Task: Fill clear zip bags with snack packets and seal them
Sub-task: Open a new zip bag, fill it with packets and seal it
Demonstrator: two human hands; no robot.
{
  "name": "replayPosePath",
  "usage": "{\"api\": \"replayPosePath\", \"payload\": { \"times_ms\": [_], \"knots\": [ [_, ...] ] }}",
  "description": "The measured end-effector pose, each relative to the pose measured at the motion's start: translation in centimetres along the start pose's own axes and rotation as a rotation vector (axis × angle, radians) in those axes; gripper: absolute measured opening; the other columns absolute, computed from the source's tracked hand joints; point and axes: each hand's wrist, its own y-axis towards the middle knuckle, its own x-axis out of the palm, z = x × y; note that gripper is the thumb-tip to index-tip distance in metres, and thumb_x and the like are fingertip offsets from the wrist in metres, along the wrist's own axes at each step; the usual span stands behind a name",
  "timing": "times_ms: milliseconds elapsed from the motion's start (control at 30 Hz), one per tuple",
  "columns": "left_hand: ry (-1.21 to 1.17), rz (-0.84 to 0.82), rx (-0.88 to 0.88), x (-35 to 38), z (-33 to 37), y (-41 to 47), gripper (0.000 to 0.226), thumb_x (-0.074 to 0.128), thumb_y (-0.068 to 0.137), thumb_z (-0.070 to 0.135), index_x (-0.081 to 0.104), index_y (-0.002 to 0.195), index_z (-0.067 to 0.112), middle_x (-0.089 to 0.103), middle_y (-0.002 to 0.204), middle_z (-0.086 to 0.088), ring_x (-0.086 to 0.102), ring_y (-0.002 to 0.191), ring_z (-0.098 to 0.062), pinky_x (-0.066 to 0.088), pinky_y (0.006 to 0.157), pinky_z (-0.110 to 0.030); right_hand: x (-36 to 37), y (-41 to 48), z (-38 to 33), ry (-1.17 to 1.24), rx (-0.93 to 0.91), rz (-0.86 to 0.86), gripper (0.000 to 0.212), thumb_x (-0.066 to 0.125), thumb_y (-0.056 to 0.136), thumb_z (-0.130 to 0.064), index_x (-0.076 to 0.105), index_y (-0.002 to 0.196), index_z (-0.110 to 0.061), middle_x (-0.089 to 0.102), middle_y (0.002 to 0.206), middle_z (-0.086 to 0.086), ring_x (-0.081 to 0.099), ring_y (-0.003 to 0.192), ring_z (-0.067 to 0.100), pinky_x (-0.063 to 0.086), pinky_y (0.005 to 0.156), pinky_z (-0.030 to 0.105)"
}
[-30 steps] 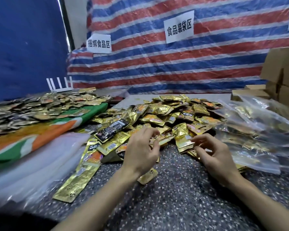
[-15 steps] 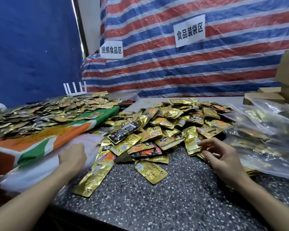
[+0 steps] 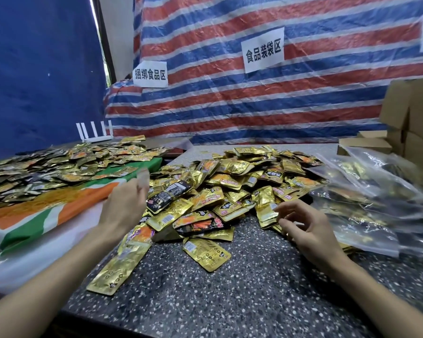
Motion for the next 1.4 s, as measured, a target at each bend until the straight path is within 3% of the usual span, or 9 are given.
{"api": "replayPosePath", "payload": {
  "times_ms": [133, 233, 433, 567, 733, 833, 1033, 1133, 1400],
  "knots": [
    [-0.355, 0.068, 0.215, 3.0, 7.1, -2.1, 0.027, 0.063, 0.096, 0.024, 0.051, 0.071, 0.021, 0.057, 0.061, 0.005, 0.055, 0.049, -0.005, 0.042, 0.045, -0.018, -0.2, 0.2, -0.3, 0.242, 0.061, 0.027, 0.015, 0.064, 0.089, 0.004, 0.067, 0.099, -0.007, 0.068, 0.075, 0.01, 0.06, 0.062, 0.022, 0.05, 0.054, 0.031],
    [-0.546, 0.019, 0.334, 6.0, 11.8, -4.7, 0.026, 0.07, 0.09, 0.015, 0.051, 0.078, 0.026, 0.064, 0.081, 0.006, 0.063, 0.069, 0.001, 0.052, 0.059, -0.011, -0.4, 0.4, -0.5, 0.419, 0.143, 0.028, 0.024, 0.066, 0.089, -0.021, 0.065, 0.103, -0.002, 0.068, 0.076, 0.01, 0.058, 0.061, 0.025, 0.049, 0.05, 0.029],
    [-0.545, -0.067, 0.723, 12.4, 15.7, -9.1, 0.017, 0.07, 0.09, 0.015, 0.06, 0.093, 0.001, 0.064, 0.088, -0.007, 0.06, 0.069, -0.015, 0.056, 0.06, -0.034, -0.8, 0.9, -0.6, 0.365, 0.285, 0.01, 0.043, 0.071, 0.08, -0.05, 0.075, 0.091, -0.009, 0.073, 0.086, 0.016, 0.068, 0.077, 0.024, 0.052, 0.06, 0.028],
    [-0.602, -0.124, 0.685, 13.4, 14.8, -9.7, 0.028, 0.076, 0.085, 0.027, 0.061, 0.091, 0.004, 0.065, 0.098, -0.002, 0.065, 0.085, -0.017, 0.057, 0.072, -0.037, -1.0, 0.8, -0.8, 0.246, 0.291, -0.043, 0.033, 0.079, 0.067, -0.043, 0.08, 0.084, -0.015, 0.074, 0.082, 0.017, 0.064, 0.069, 0.023, 0.048, 0.055, 0.028],
    [-0.477, -0.049, 0.792, 12.8, 13.9, -9.8, 0.023, 0.076, 0.082, 0.028, 0.062, 0.091, 0.013, 0.062, 0.103, 0.003, 0.062, 0.09, -0.016, 0.054, 0.073, -0.038, -0.7, 0.5, -1.9, 0.237, 0.328, -0.145, 0.046, 0.068, 0.082, -0.055, 0.078, 0.083, -0.01, 0.074, 0.081, 0.014, 0.064, 0.068, 0.022, 0.048, 0.057, 0.031],
    [-0.362, -0.068, 0.8, 12.7, 13.7, -9.9, 0.024, 0.074, 0.079, 0.035, 0.062, 0.087, 0.017, 0.061, 0.1, 0.003, 0.059, 0.088, -0.015, 0.053, 0.074, -0.038, -1.2, 0.7, -2.7, 0.196, 0.357, -0.221, 0.031, 0.075, 0.073, -0.04, 0.079, 0.086, -0.011, 0.073, 0.088, 0.021, 0.063, 0.074, 0.026, 0.047, 0.063, 0.034],
    [-0.546, -0.241, 0.707, 12.1, 13.7, -9.9, 0.035, 0.056, 0.084, 0.059, 0.063, 0.075, 0.026, 0.06, 0.092, 0.018, 0.058, 0.084, -0.009, 0.048, 0.078, -0.033, -2.6, 0.8, -2.8, 0.19, 0.473, -0.257, 0.007, 0.077, 0.077, -0.013, 0.076, 0.074, -0.007, 0.061, 0.067, 0.015, 0.05, 0.057, 0.017, 0.033, 0.048, 0.022],
    [-0.827, -0.405, 0.392, 11.8, 14.1, -10.0, 0.042, 0.04, 0.083, 0.076, 0.063, 0.07, 0.044, 0.06, 0.074, 0.022, 0.054, 0.07, -0.002, 0.043, 0.066, -0.023, -2.3, 0.7, -2.5, 0.223, 0.472, -0.301, 0.008, 0.078, 0.075, -0.011, 0.074, 0.069, -0.007, 0.061, 0.061, 0.009, 0.049, 0.05, 0.012, 0.032, 0.044, 0.018],
    [-1.18, -0.57, 0.075, 12.4, 14.1, -9.5, 0.025, 0.059, 0.09, 0.031, 0.068, 0.072, 0.017, 0.059, 0.069, -0.005, 0.052, 0.063, -0.017, 0.042, 0.058, -0.023, -1.8, 0.5, -2.6, 0.28, 0.476, -0.382, 0.02, 0.084, 0.068, -0.026, 0.074, 0.069, -0.009, 0.062, 0.067, 0.009, 0.053, 0.055, 0.012, 0.035, 0.051, 0.023]
  ]
}}
